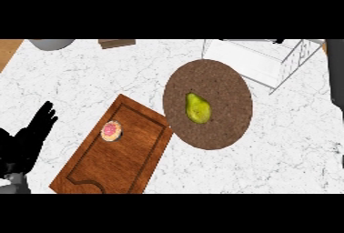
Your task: Pick the bell pepper from the placemat and place it in the tiered shelf
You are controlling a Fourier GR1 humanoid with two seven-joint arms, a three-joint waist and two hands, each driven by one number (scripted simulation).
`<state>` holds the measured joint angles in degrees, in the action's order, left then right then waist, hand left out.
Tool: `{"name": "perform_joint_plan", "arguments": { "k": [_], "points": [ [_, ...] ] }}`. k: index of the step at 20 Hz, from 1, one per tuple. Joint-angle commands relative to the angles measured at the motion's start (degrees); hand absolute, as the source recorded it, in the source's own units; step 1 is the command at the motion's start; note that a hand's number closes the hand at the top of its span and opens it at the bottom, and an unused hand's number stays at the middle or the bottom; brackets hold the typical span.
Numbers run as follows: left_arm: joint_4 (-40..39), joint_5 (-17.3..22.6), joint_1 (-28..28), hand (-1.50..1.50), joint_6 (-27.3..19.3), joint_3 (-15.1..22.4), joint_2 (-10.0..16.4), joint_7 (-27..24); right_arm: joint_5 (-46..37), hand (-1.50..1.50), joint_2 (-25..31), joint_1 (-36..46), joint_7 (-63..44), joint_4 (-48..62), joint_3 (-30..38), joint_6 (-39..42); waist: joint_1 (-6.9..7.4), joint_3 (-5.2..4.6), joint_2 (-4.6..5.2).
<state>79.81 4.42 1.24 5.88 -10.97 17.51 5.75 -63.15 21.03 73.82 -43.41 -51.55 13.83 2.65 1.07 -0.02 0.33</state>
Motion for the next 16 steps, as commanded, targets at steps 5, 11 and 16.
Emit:
{"name": "perform_joint_plan", "arguments": {
  "k": [5, 11, 16],
  "points": [
    [3.4, -1.2, -1.0, 0.00, -0.9, 1.4, -1.4, 2.3, -1.0, -1.50, 2.5, -0.7, 5.2, 11.0, 0.1, -4.4, 0.13, 0.02, -0.05],
    [4.0, -1.6, -1.6, 0.00, -1.0, 0.7, -1.8, 1.5, 1.8, -1.50, 4.5, 0.0, 10.9, 13.9, 2.7, -9.2, 0.12, 0.02, 0.01],
    [0.2, -1.7, 0.1, 0.00, -1.0, 0.5, -2.6, -0.4, 6.2, -1.50, 2.1, 4.9, 8.1, 13.5, 6.7, -12.6, 0.09, -0.01, 0.07]
  ]
}}
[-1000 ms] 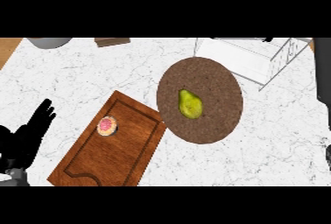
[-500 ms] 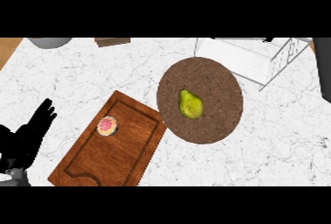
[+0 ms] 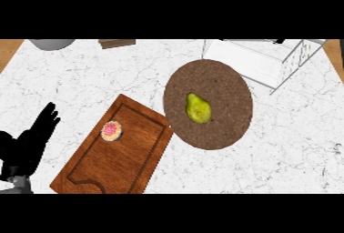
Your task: Pick the bell pepper from the placemat and place it in the tiered shelf
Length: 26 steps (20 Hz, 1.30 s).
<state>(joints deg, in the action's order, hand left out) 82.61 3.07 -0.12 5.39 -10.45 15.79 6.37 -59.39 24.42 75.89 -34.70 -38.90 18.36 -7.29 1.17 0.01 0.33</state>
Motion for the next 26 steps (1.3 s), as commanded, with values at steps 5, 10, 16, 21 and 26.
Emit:
{"name": "perform_joint_plan", "arguments": {
  "k": [5, 10, 16, 21, 26],
  "points": [
    [1.5, 1.5, -2.1, 0.00, 1.2, -2.0, 1.0, 0.3, 10.0, -1.50, -0.2, 0.8, -0.3, -4.9, 7.0, 0.1, -0.75, 0.00, -0.51],
    [-0.3, -0.7, -2.7, 0.00, -0.4, -0.9, -0.9, -1.7, 16.1, -1.50, 1.1, -0.4, 0.3, -13.3, 10.3, 0.7, -1.74, 0.00, -0.77],
    [2.7, 0.0, -2.1, 0.00, -0.6, -1.6, 0.1, 2.7, 20.8, -1.50, 6.2, -5.6, -5.1, -28.8, 12.4, 8.0, -2.80, 0.06, -1.20],
    [-0.8, 1.2, -3.1, 0.00, 0.7, -3.7, 0.5, -1.3, 23.3, -1.50, 14.4, -8.4, -16.0, -40.4, 15.6, 18.9, -3.82, -0.02, -1.43],
    [-1.3, 0.7, -4.0, 0.00, 0.4, -3.8, 0.7, -0.5, 33.5, -1.50, 22.6, -14.0, -21.5, -49.0, 23.7, 35.5, -5.58, 0.07, -1.81]
  ]
}}
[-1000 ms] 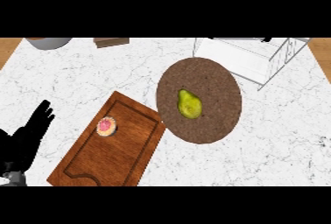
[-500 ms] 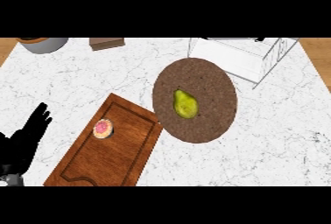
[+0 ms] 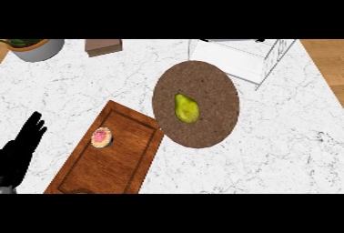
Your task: Pick the bell pepper from the placemat and place it in the tiered shelf
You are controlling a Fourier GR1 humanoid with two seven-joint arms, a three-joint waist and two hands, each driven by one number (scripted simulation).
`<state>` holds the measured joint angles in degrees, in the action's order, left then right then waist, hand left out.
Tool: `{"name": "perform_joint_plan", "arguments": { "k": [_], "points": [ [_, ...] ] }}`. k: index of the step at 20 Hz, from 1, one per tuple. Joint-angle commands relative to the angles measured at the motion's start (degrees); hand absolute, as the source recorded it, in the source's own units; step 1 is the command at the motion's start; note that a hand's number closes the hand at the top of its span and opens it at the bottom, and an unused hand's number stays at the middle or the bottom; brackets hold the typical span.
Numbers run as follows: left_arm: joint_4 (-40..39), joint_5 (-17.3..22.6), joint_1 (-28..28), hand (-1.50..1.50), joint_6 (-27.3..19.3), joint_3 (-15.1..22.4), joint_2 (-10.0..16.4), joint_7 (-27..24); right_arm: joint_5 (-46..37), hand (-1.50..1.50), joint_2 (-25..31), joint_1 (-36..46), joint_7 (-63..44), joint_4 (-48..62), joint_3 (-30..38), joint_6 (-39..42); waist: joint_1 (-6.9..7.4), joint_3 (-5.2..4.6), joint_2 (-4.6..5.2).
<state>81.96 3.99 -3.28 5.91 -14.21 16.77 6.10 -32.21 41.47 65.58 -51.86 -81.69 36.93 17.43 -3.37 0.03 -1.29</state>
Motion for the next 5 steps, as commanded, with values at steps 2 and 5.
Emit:
{"name": "perform_joint_plan", "arguments": {
  "k": [2, 5],
  "points": [
    [-0.6, -1.2, 0.5, 0.00, -1.1, 0.8, -1.2, -0.5, 10.2, -1.50, 7.2, -6.9, -5.8, -10.6, 9.7, 14.1, -0.62, 0.06, 0.10],
    [1.7, 0.2, -2.5, 0.00, 0.4, -0.4, -0.2, -1.0, 15.7, -1.50, 14.6, -7.3, -8.2, -11.1, 15.4, 21.5, -0.14, 0.02, -0.19]
  ]
}}
